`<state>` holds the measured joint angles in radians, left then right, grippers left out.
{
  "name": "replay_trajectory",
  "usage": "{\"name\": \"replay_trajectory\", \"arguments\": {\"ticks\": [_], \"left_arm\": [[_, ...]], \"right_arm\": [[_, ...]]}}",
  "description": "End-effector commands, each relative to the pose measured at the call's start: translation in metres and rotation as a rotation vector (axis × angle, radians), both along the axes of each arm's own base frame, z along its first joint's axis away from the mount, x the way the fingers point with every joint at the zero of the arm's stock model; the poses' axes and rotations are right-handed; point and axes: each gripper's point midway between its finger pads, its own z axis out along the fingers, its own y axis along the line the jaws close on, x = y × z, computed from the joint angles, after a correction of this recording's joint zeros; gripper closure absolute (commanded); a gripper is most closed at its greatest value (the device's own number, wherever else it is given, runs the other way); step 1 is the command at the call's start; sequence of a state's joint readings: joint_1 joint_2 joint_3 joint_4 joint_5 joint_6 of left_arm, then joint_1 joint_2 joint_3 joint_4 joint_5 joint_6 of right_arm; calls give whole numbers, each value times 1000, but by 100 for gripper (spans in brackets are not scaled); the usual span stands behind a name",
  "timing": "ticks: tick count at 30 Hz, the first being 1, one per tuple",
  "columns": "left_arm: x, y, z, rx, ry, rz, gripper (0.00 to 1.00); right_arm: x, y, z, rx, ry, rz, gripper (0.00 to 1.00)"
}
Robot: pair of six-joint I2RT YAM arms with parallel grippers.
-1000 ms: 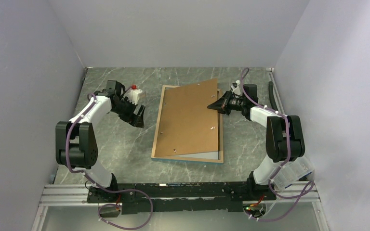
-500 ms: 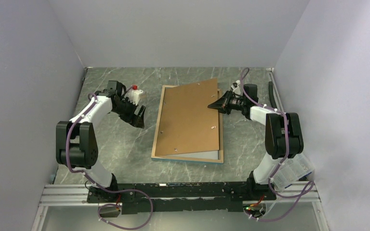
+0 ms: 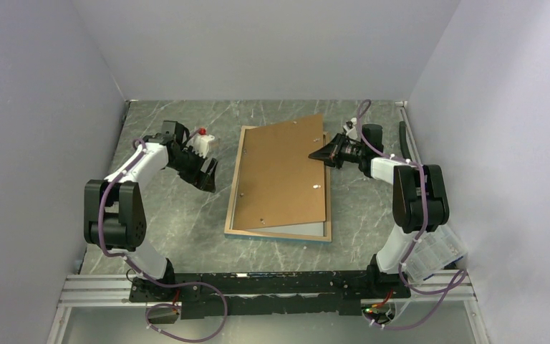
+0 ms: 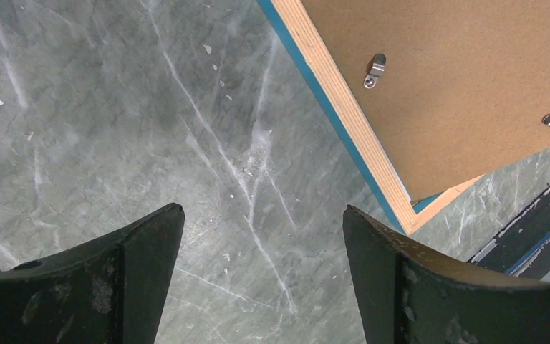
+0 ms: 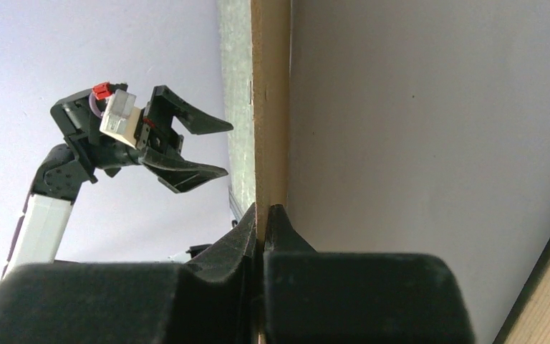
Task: Put the photo into the frame
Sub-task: Turn over the photo frame item on the photo frame.
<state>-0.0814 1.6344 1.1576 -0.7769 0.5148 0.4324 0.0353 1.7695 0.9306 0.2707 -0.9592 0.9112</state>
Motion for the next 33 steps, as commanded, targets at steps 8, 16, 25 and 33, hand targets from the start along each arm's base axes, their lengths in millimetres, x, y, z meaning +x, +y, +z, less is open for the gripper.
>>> {"name": "replay_trajectory", "arguments": {"ticks": [8,16,25,33], "left_arm": [[-4,-4,-10,19,0,-35,14],[-2,-5,-8,15,-8,-36,15],[-4,-4,-9,21,-17,-39,15],[-3,-3,-10,21,-21,-38,15]], "right_arm": [[8,-7,18,-14,-119,-57,100],[6,-6,8,-114,-103,-38,74],[8,-4,-6,-306,-57,-12,56],[6,-19,-14,-574,9,-41,27]]}}
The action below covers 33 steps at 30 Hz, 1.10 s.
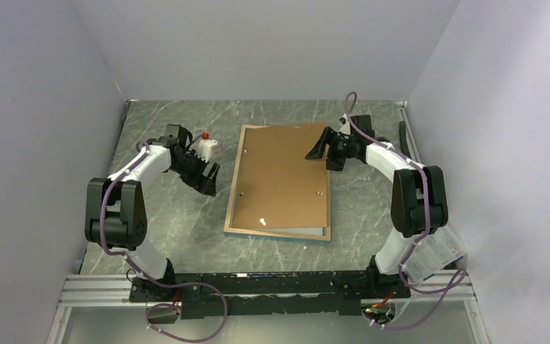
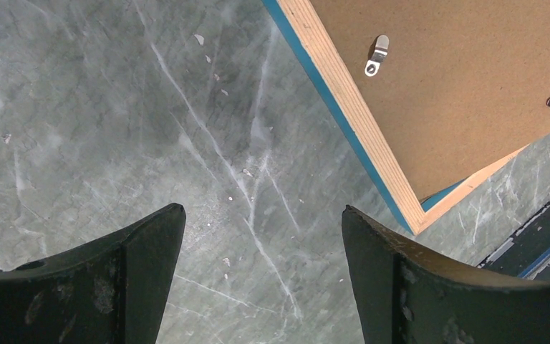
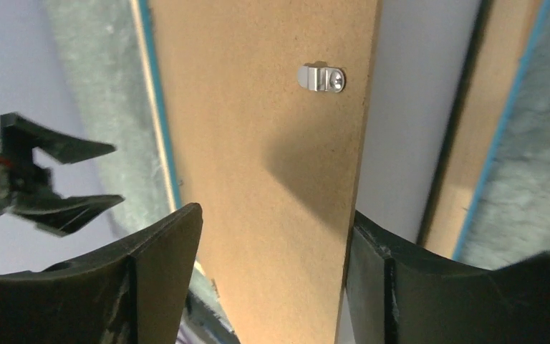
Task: Put the photo into the frame
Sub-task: Turn over the photo frame item on the photo frame.
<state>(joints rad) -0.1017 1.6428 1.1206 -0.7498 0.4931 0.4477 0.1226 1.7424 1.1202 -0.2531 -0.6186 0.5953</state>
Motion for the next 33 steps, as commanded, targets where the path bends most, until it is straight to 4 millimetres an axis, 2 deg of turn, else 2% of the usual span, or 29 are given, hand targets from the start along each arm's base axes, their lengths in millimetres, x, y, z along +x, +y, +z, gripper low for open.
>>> {"name": "replay_trajectory", "arguments": {"ticks": [1,5,9,10,11,15,22,25,29,31,33], "left_arm": [[3,-2,3,-5,-30,-11,15],[3,-2,3,-8,-26,-9,15],[3,-1,4,-2,-32,-8,15],[3,-1,4,1,-33,-8,15],[3,0,4,1,-32,-8,14],[2,1,2,13,-19,-2,13],[5,0,9,7,-33,8,10],[10,2,16,18,-45,26,6],[28,15,35,91,-88,97,5],[41,24,43,138,-109,158,5],[53,32,46,179,-122,209,6]], "right_arm": [[6,-13,14,-224,-39,-11,25],[6,-13,16,-370,-34,-20,22],[5,-12,12,-435,-18,-16,17],[4,-13,9,-457,-11,-15,5],[3,-14,7,-477,-2,-16,1],[3,-26,5,-549,-1,-47,0],[9,-37,21,-610,-40,-89,0],[15,-39,44,-629,-102,-132,0],[34,-34,100,-546,-268,-244,0],[34,-41,104,-501,-269,-295,0],[29,-25,101,-350,-266,-229,2]]}}
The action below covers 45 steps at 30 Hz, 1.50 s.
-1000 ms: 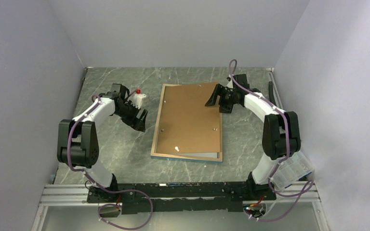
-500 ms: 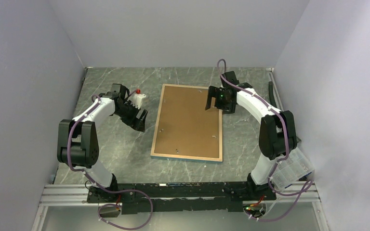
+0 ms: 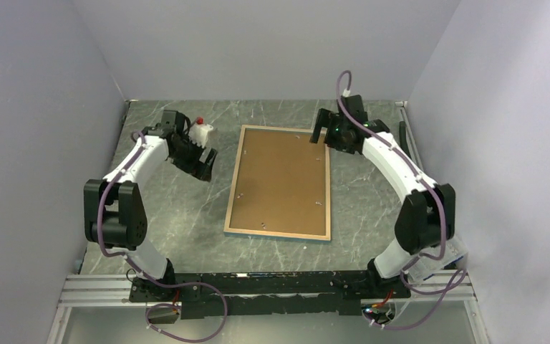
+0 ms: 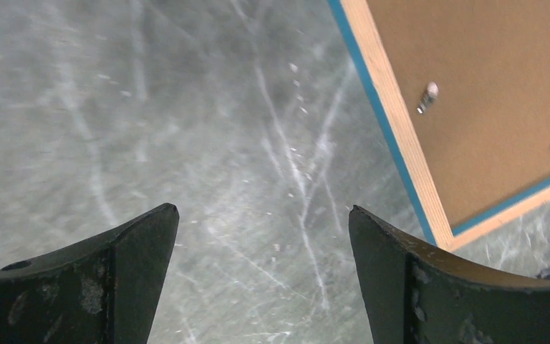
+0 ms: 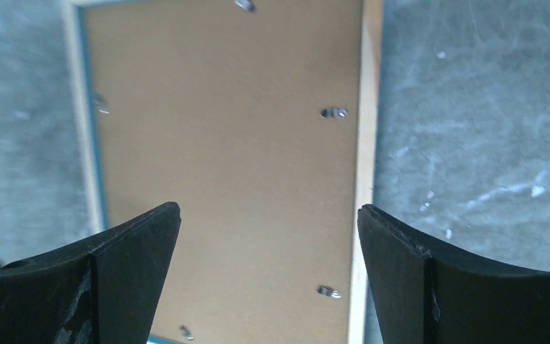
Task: Put the photo into the frame
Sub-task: Turn over the photo frame item on the photo frame, then install the photo frame at the center of the board.
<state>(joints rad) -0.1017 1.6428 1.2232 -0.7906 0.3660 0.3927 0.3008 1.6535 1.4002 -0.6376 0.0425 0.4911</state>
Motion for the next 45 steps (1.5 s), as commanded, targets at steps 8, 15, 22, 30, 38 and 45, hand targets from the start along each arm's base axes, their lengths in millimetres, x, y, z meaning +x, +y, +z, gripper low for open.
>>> {"name": "replay_trajectory", "arguments": {"ticks": [8,15,22,30,38,45], "left_arm": [[8,-21,-8,-111,141,102,25],[1,-55,-10,-320,196,108,33],[1,-72,-16,-426,277,98,51],[-9,-78,-39,-467,367,83,65],[-10,-83,-48,-496,402,75,76],[-10,-82,-54,-488,409,74,79]], "right_arm": [[-36,128,16,319,-67,215,13],[-85,210,-12,494,-1,363,15],[-98,243,-46,526,66,453,25],[-95,264,-70,531,89,497,30],[-95,274,-87,555,125,503,33],[-98,281,-93,617,162,486,39]]}}
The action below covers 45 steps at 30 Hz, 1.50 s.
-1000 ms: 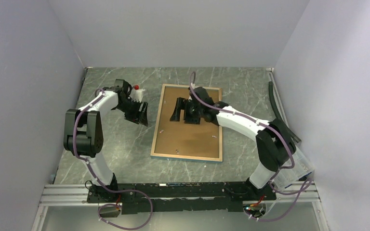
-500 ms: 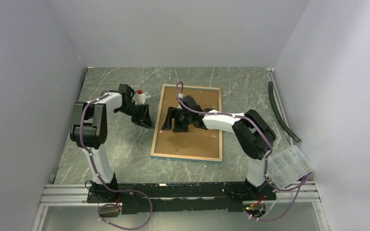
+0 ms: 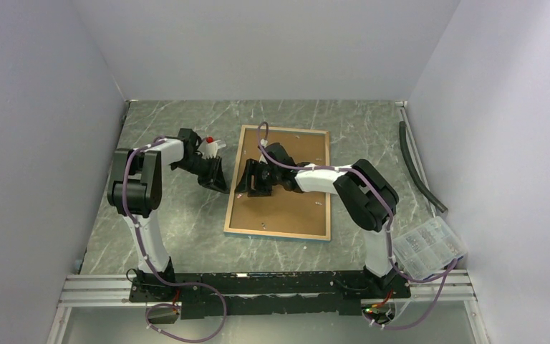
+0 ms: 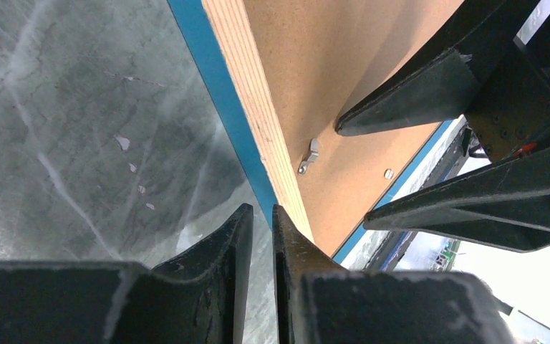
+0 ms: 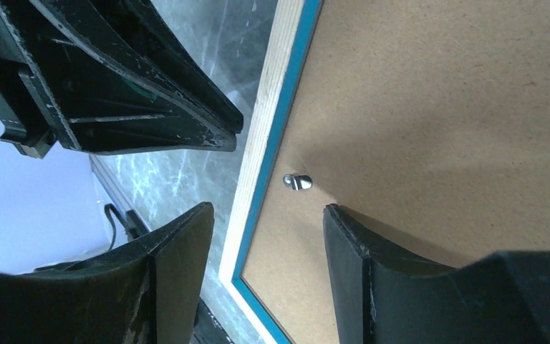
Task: Put the photo into the frame
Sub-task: Install the photo frame at the center of the board.
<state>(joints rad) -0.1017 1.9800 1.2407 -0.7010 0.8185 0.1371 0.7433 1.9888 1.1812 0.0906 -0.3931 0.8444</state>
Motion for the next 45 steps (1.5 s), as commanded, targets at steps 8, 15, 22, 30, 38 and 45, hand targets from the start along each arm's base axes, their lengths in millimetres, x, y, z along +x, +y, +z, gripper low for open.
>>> {"name": "replay_trajectory", "arguments": {"ticks": [8,15,22,30,38,45], "left_arm": [[4,-5,-1,-26,-12,-14,80],[5,-4,-2,-13,-21,-14,81],[4,-4,-3,-11,-24,-15,82],[6,-5,-3,-9,-29,-15,83],[4,-8,-7,-11,-20,-22,84],[3,-10,-10,-5,-14,-28,86]], "right_arm": [[3,17,3,98,41,-19,42],[8,21,2,88,42,-18,43],[11,25,2,96,40,-16,43],[13,30,2,114,45,-15,44],[18,35,3,130,35,-9,44],[20,41,6,150,32,4,45]]}}
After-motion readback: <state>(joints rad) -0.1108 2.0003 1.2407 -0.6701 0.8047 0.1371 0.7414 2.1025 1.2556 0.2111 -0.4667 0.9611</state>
